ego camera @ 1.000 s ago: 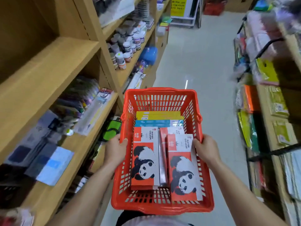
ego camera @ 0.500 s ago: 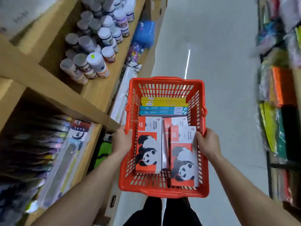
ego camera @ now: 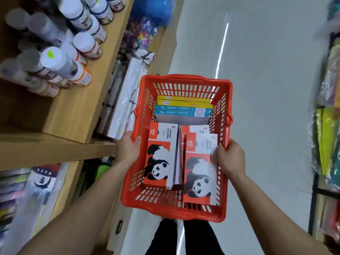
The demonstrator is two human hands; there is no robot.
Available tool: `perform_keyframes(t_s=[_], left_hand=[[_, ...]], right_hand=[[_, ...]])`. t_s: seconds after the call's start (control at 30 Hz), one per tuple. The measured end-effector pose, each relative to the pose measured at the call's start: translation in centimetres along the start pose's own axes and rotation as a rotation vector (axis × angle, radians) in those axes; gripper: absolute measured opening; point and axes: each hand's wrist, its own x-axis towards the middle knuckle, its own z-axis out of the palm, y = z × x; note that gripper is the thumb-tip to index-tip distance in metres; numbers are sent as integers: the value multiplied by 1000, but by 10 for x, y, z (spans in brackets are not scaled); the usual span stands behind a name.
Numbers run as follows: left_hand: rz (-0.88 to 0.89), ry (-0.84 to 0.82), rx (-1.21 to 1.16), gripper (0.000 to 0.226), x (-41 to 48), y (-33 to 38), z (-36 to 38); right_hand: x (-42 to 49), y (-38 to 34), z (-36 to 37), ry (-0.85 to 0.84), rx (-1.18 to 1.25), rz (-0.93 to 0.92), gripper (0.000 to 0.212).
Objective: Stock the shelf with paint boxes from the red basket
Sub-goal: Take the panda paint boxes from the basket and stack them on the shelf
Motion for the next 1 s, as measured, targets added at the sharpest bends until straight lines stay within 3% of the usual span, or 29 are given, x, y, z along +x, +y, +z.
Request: perform_keyframes(t_s=[0.1,0.2,0.23,0.3,0.37,0.43,0.6,0.8,0.97,1.0], left_hand=[[29,60,67,33,-20,7,-1],[260,251,63,51,-54,16,9],[298,223,26,48,-63,20,17],[250,-2,-117,42,-79,28,40],[123,-245,-215,43,-88,38,65],[46,-363,-202,49,-96,46,86],[68,-417,-69,86,-110,50,118],[56,-407,-226,76,-120,45,127],[6,-460,-161,100,-109,41,125],[-5,-490,-189,96,-108,41,123]], right_hand=[[-8,10,-7,-61,49,11,11],[-17,24,-14,-163,106,2,16],[-22,30,-15,-199,117,15,25],[-32,44,-12,-250,121,48,38],[-40,55,-8,-262,112,50,40],[-43,58,-3,-227,119,54,36],[-42,49,7,-91,126,61,27],[-44,48,11,-36,128,67,33],[-44,50,11,-28,142,73,29],[-44,51,11,-34,149,71,27]])
